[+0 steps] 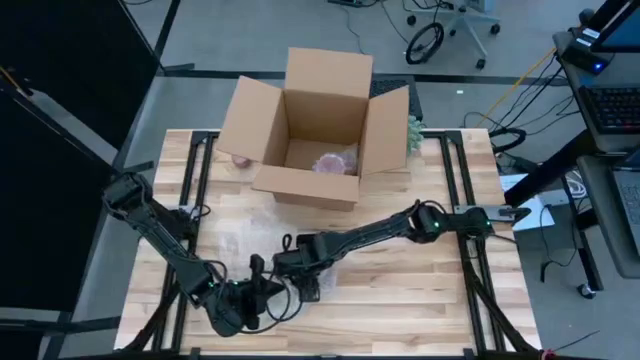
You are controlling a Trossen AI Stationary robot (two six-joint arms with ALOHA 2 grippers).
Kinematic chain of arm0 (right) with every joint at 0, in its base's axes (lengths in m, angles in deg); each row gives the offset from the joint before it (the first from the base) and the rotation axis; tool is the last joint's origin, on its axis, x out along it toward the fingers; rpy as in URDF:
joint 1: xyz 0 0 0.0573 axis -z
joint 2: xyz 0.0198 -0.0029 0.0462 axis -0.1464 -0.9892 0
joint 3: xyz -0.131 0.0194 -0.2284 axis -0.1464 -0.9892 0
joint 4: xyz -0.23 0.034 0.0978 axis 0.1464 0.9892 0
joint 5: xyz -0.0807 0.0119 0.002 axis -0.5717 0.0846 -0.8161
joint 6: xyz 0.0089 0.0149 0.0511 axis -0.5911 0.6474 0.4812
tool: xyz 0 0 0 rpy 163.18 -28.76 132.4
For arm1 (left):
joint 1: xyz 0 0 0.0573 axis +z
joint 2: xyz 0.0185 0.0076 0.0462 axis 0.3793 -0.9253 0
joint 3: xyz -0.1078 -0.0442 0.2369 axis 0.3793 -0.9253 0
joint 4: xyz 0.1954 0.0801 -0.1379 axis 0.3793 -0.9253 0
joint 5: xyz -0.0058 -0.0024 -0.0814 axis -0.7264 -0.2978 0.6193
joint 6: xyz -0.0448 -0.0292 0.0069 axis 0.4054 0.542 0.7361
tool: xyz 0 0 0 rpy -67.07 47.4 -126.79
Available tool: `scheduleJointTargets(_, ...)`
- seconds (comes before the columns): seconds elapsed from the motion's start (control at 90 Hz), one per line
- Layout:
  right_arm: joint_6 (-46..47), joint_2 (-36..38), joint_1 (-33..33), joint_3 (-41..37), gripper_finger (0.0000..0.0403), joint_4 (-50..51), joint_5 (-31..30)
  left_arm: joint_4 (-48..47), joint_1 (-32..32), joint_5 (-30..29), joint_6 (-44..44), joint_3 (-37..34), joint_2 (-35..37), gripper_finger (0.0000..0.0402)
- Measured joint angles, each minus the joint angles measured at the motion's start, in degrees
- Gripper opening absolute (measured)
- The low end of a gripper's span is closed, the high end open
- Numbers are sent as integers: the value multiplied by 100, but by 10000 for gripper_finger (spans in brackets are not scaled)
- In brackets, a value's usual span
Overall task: Wrap mug
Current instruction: Wrap the orange cup with bubble wrap
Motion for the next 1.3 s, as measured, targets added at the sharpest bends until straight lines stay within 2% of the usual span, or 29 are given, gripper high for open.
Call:
scheduleJointTargets(0.244, 2, 15, 17, 0, 234, 216, 26, 1, 73, 7, 3, 0, 0, 2)
scheduleJointTargets(0.411, -93, 187, 25, 0, 248, 355, 37, -6, 92, 14, -2, 0, 0, 2)
scheduleJointTargets(0.733, -504, 641, 17, 9, 248, 221, -20, 8, 151, 135, 1, 0, 0, 1)
scheduleJointTargets(0.967, -304, 1056, -13, 7, 247, 527, -13, 8, 151, 133, 7, 0, 0, 2)
scheduleJointTargets(1.189, -91, 1155, -402, 7, 247, -66, -21, 12, 149, 135, 7, 0, -2, 1)
scheduleJointTargets(1.3, -122, 1119, -648, 7, 247, -225, -404, 5, 151, 136, 9, 0, -2, 2)
